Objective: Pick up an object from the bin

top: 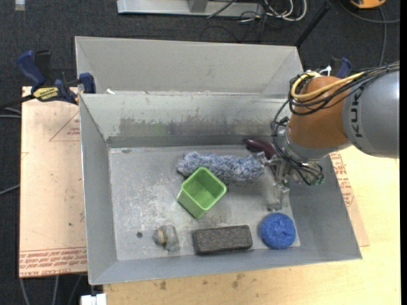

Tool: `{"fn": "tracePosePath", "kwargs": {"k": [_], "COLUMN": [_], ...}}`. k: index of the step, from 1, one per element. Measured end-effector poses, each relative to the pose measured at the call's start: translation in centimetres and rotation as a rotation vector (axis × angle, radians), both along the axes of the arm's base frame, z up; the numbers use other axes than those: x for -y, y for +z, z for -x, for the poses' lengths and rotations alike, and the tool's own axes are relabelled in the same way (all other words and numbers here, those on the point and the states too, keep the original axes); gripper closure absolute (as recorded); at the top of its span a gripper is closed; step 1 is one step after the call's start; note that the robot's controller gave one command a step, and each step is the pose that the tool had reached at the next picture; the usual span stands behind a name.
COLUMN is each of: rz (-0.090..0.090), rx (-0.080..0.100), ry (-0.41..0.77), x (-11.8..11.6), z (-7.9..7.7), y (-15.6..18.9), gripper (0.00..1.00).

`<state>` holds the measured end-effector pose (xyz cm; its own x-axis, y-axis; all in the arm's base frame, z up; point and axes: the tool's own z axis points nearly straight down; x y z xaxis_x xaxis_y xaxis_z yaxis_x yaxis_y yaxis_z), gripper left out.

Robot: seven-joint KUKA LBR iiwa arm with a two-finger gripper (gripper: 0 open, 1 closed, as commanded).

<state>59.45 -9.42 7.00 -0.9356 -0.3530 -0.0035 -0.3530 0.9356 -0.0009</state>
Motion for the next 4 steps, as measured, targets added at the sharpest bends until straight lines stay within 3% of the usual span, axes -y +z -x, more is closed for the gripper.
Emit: {"fn": "tracePosePath", "kwargs": {"k": [1, 2, 3, 4], "rz": [-0.001, -0.001, 0.000, 0.000], "rx": [-0.002, -0.001, 0.001, 0.002], "ry": [-0.171, -0.255, 0.009, 0.009], "x": [-2.1, -3.3, -4.5, -4.5], "z": [-0.1, -1.8, -5.1, -5.1], "y": [0.0, 0.0, 0.1, 0.1], "gripper": [0.00, 0.00, 1.00, 1.00]}}
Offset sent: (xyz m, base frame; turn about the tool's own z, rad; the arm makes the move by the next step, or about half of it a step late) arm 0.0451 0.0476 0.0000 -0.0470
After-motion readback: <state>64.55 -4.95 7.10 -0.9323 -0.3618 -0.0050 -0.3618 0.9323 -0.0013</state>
